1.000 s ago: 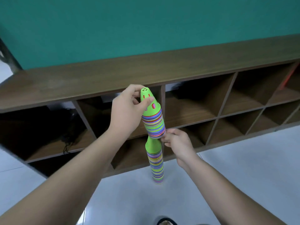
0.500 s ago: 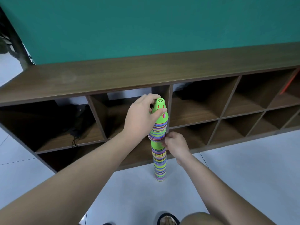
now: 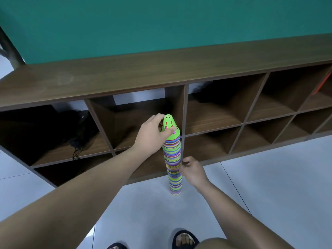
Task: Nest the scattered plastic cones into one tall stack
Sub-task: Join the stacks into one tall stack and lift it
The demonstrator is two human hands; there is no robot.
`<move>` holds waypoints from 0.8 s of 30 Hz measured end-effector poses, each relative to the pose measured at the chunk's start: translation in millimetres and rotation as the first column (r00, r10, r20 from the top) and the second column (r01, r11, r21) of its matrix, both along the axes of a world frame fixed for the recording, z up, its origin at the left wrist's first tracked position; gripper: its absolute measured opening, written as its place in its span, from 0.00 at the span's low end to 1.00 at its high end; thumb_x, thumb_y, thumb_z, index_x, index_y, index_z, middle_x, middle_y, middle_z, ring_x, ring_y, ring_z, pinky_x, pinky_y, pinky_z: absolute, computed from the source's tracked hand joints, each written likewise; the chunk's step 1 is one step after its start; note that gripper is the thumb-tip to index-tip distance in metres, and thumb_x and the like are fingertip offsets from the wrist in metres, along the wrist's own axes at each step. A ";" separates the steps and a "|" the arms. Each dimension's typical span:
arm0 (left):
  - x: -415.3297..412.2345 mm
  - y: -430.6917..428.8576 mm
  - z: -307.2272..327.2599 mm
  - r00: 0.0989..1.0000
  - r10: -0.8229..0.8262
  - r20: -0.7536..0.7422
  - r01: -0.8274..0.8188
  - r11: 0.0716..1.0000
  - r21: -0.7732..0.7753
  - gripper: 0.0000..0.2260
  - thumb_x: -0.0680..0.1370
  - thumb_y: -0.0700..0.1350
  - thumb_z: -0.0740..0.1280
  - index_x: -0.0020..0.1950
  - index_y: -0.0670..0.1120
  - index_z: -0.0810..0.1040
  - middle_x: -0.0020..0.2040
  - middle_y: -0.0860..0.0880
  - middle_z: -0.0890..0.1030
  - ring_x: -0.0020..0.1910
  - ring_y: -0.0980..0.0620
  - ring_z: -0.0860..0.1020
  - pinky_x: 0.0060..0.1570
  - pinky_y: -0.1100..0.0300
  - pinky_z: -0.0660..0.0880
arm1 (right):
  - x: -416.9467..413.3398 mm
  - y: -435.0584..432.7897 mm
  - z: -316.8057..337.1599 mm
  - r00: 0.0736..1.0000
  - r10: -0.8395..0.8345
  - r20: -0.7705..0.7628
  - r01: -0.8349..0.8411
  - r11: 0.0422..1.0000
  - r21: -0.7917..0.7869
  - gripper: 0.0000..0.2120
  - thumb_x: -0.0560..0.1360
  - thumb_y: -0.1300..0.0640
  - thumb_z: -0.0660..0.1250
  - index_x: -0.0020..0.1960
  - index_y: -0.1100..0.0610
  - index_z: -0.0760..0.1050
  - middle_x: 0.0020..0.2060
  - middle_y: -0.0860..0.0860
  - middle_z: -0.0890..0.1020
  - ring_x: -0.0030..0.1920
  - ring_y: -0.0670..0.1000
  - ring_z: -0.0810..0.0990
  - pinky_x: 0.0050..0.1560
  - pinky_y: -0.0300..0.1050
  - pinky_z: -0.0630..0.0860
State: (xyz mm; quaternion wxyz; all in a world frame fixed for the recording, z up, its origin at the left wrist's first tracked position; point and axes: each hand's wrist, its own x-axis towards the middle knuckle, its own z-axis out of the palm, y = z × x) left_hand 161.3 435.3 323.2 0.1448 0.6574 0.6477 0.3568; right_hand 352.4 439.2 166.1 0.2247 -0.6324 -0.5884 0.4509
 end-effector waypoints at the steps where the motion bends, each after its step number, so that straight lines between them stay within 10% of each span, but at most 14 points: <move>1: -2.2 2.7 -1.0 1.000 0.000 0.005 0.000 1.000 -0.001 0.18 0.79 0.59 0.74 0.65 0.53 0.79 0.55 0.54 0.81 0.53 0.56 0.81 0.50 0.57 0.83 | 0.5 0.1 -8.5 1.000 -0.022 0.002 0.022 1.000 -0.002 0.10 0.76 0.49 0.68 0.55 0.50 0.78 0.48 0.49 0.86 0.51 0.55 0.85 0.55 0.55 0.83; 16: -74.4 -34.7 -11.8 0.993 0.062 0.102 -0.054 0.995 -0.081 0.15 0.78 0.56 0.76 0.60 0.54 0.79 0.56 0.56 0.83 0.57 0.59 0.82 0.54 0.53 0.82 | 4.2 16.0 -161.2 0.984 0.026 0.178 0.035 0.943 -0.332 0.21 0.79 0.59 0.67 0.71 0.58 0.75 0.65 0.59 0.81 0.64 0.60 0.80 0.57 0.45 0.76; 24: -119.9 -60.7 -11.6 0.969 0.167 0.182 -0.132 0.972 -0.192 0.15 0.78 0.58 0.77 0.60 0.55 0.81 0.57 0.56 0.87 0.57 0.57 0.84 0.59 0.47 0.82 | -15.0 15.3 -193.2 0.994 0.011 0.109 0.031 0.926 -0.376 0.17 0.75 0.49 0.74 0.57 0.58 0.74 0.49 0.57 0.82 0.47 0.58 0.80 0.45 0.46 0.73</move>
